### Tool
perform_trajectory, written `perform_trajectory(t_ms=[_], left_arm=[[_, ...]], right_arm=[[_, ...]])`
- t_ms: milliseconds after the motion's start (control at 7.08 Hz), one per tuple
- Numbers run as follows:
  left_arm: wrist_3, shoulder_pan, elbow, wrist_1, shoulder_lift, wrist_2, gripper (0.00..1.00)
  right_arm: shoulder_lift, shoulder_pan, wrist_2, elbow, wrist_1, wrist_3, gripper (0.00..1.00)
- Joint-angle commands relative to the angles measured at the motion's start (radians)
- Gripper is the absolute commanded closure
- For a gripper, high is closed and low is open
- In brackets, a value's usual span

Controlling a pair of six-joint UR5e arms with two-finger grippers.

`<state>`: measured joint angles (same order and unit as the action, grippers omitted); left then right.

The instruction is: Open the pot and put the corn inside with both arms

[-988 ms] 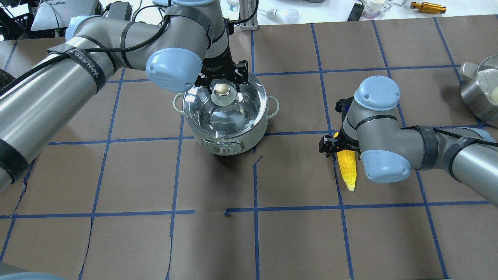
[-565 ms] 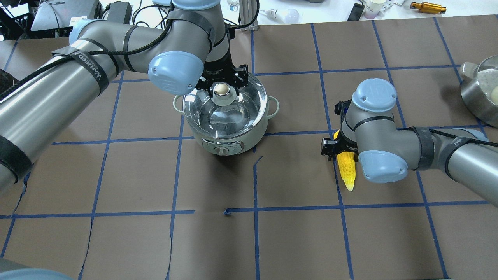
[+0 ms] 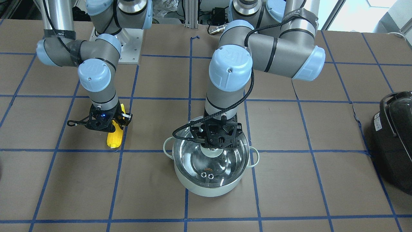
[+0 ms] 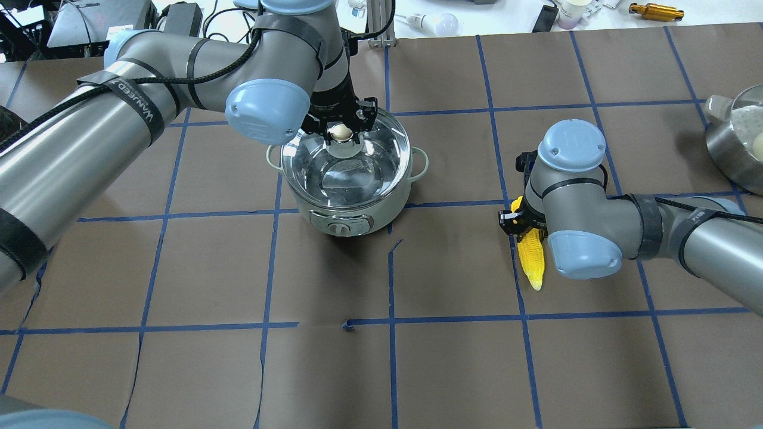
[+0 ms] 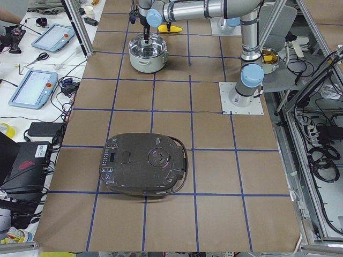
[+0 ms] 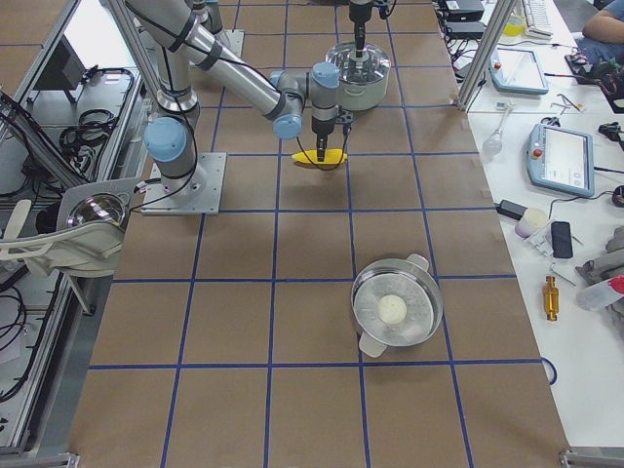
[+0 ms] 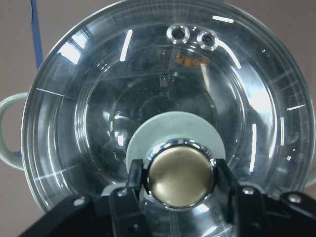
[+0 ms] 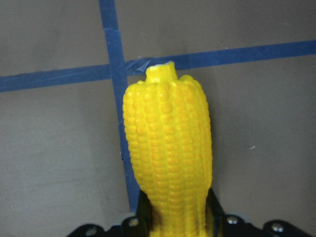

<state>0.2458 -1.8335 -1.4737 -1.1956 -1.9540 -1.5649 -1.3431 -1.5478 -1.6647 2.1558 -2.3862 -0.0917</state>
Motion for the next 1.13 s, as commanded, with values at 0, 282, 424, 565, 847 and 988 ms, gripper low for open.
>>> perform_trajectory(t_ms=[0, 282, 424, 565, 847, 988], left_arm=[[-0.013, 0.035, 0.018, -0.01, 0.042, 0.002, 0.8], [-0.029, 0.089, 0.032, -0.083, 0.101, -0.003, 0.8], [-0.093, 0.185, 0.017, -0.117, 0.11, -0.006, 0.8], [-0.177, 0.297, 0.003, -0.119, 0.115, 0.005, 0.8], [-0.4, 0.443, -0.004, -0.192, 0.11, 0.0, 0.84], [-0.51, 0.53, -0.035, -0.191, 0.11, 0.0, 0.84]], right_arm=[[-0.001, 0.0, -0.004, -0.095, 0.021, -0.005, 1.0], [-0.01, -0.011, 0.003, -0.283, 0.189, -0.017, 1.0], [-0.011, -0.024, 0.01, -0.38, 0.256, -0.017, 1.0], [0.005, -0.062, 0.011, -0.492, 0.335, -0.099, 1.0], [0.077, -0.165, 0.011, -0.698, 0.464, -0.242, 1.0], [0.123, -0.211, 0.013, -0.784, 0.479, -0.313, 1.0]])
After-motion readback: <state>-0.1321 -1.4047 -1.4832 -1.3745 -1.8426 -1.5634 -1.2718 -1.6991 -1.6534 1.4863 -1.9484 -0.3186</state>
